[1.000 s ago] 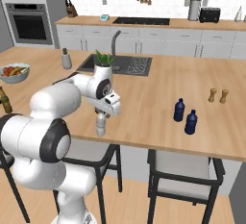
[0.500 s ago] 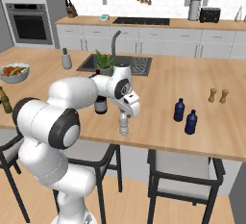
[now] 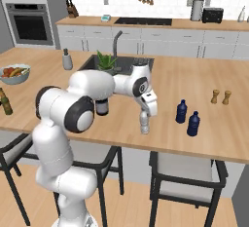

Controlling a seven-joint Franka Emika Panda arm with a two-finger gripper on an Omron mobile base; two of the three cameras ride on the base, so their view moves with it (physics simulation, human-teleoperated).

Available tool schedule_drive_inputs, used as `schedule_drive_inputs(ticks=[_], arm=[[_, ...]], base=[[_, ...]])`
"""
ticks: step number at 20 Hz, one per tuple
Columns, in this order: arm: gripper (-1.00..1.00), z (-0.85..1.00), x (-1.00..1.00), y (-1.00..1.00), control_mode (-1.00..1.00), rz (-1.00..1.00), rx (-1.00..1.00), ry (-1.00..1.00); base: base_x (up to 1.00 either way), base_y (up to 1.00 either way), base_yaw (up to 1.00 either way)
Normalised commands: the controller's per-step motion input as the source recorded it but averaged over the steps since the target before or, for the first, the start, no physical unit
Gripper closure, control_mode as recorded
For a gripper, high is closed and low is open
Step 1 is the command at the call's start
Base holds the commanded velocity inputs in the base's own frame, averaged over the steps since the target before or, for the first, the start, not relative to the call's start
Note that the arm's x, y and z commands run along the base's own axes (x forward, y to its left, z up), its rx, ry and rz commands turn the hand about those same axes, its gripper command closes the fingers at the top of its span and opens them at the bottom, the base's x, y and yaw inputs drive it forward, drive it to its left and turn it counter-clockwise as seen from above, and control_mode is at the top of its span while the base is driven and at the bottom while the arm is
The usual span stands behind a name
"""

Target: Move the plastic bottles in the middle to the plastics group, and the glass bottles in the middle to the glass group.

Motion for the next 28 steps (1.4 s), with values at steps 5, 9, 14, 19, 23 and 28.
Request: schedule_drive_inputs(ticks=[5, 9, 14, 19, 23, 28], arm=[[1.0, -0.01, 0.5, -0.74, -1.0, -0.14, 0.0, 0.0], [1.0, -0.06, 0.51, -0.58, -1.0, -0.08, 0.0, 0.0], [1.0, -0.23, 0.48, -0.33, -1.0, -0.07, 0.0, 0.0], [1.0, -0.41, 0.21, -0.23, -1.0, -0.01, 0.0, 0.0], [1.0, -0.28, 0.19, -0.36, -1.0, -0.01, 0.0, 0.0], [1.0, -0.39, -0.23, -0.11, -1.0, -0.03, 0.0, 0.0]], base=[[0.0, 0.0, 0.0], [0.0, 0.0, 0.0], [0.0, 0.0, 0.0], [0.0, 0.0, 0.0], [0.0, 0.0, 0.0], [0.0, 0.0, 0.0]])
